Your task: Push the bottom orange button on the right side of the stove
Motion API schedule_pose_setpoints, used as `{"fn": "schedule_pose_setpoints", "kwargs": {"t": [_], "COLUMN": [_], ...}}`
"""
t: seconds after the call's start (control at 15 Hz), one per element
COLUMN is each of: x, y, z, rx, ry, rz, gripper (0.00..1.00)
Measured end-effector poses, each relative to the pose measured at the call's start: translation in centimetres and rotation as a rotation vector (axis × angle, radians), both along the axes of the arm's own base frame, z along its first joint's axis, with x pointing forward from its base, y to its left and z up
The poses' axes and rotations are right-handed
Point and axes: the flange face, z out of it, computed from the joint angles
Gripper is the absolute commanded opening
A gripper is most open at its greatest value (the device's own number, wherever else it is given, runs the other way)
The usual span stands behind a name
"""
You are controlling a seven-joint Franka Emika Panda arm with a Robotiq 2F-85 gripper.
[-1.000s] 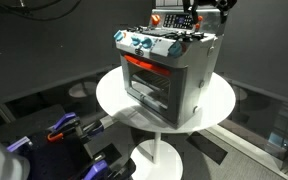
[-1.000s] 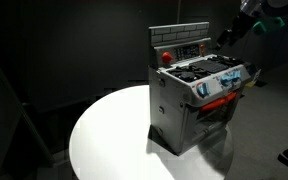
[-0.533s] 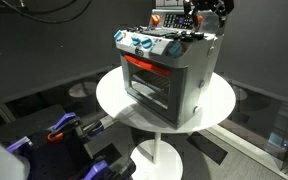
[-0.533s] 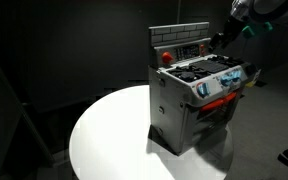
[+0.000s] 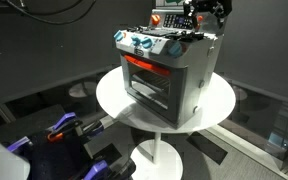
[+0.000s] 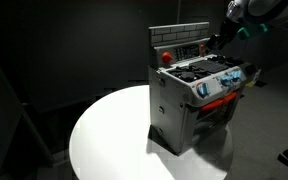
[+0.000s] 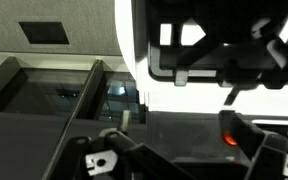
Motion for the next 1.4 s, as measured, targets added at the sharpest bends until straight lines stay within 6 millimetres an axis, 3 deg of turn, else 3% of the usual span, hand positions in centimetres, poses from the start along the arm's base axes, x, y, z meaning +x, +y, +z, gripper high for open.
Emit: {"fn": "schedule_pose_setpoints", "kwargs": {"t": [1.4], "x": [1.3], "y": [0.5], "z": [-0.3], "rx": [0.009], "ry": [0.002], "rz": [0.003], "gripper": [1.00]}}
